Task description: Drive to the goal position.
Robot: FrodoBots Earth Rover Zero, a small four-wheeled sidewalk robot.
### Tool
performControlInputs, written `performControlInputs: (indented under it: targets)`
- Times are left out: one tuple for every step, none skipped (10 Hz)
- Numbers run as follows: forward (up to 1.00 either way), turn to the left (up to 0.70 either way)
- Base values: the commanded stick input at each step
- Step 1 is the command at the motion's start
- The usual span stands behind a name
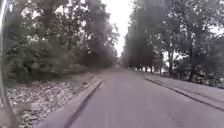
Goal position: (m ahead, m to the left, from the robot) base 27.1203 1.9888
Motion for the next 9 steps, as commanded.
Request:
performControlInputs:
  targets:
    - [0.7,-0.2]
    - [0.7,-0.22]
    - [0.7,-0.04]
    - [0.7,0.01]
    - [0.7,0.01]
    - [0.7,0.01]
    - [0.7,0.01]
    - [0.7,0.01]
    - [0.7,0.01]
